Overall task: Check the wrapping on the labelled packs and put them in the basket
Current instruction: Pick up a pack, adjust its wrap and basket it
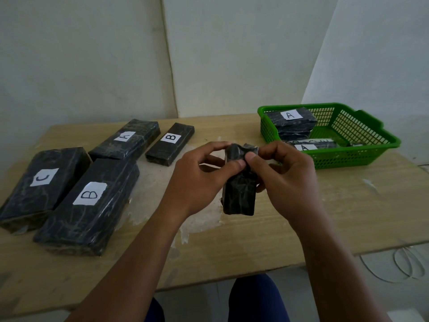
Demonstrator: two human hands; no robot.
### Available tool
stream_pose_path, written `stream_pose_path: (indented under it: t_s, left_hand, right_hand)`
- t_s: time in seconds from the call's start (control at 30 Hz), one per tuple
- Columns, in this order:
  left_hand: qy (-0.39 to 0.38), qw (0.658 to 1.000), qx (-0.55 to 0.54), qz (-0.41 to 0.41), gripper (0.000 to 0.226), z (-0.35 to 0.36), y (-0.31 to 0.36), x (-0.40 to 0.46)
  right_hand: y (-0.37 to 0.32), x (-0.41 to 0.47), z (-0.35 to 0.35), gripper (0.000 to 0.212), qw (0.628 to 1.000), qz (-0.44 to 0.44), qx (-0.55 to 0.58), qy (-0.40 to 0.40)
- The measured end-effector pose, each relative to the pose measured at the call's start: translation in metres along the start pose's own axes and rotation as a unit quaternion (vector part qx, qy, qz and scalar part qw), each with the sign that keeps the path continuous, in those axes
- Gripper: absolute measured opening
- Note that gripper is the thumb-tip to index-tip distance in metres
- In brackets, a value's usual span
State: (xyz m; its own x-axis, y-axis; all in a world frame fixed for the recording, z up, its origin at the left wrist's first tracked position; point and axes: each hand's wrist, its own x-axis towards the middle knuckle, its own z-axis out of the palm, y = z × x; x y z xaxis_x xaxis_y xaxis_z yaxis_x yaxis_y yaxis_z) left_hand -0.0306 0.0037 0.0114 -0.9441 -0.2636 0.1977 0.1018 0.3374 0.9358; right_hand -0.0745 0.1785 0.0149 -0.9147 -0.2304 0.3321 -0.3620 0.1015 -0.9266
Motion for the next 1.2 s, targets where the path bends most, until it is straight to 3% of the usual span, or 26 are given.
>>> stream_pose_path:
  t_s: [0.17,0.3,0.47,0.63,0.83,0.93,1.03,1.13,1.2]
  left_hand:
    - [0.024,1.0,-0.005,-0.011,0.035,0.001,0.002,0.0]
    - [0.069,0.994,-0.047,-0.068,0.052,-0.001,0.003,0.002]
    - [-0.078,0.987,-0.084,-0.109,0.057,-0.005,0.005,0.001]
    - [-0.051,0.98,-0.138,-0.13,0.035,-0.003,0.009,0.002]
    - [-0.056,0.977,-0.161,-0.129,0.013,0.0,0.003,0.005]
    - [-0.074,0.96,-0.223,-0.152,0.026,-0.005,-0.001,0.007]
    - [-0.091,0.929,-0.318,-0.167,0.051,-0.007,-0.001,0.006]
    - [-0.097,0.932,-0.317,-0.148,0.043,-0.007,0.0,0.004]
    - [-0.092,0.953,-0.258,-0.128,0.046,-0.006,0.0,0.007]
  right_hand:
    - [-0.001,0.0,0.001,0.003,1.0,0.01,0.004,0.004]
    - [0.001,-0.004,-0.004,0.034,0.994,0.029,-0.041,-0.097]
    - [-0.001,0.0,-0.003,0.031,0.996,0.067,0.056,-0.028]
    - [-0.003,0.004,-0.012,0.037,0.984,0.112,0.075,-0.121]
    - [-0.004,0.001,-0.003,0.04,0.993,0.084,0.026,-0.083]
    - [-0.005,0.0,-0.002,0.035,0.997,0.038,-0.047,-0.056]
    - [0.003,0.004,0.001,0.033,0.992,0.006,-0.121,0.025]
    - [0.005,0.008,0.002,0.048,0.997,0.068,-0.003,0.031]
    - [0.005,0.007,0.0,0.044,0.999,0.043,0.004,0.018]
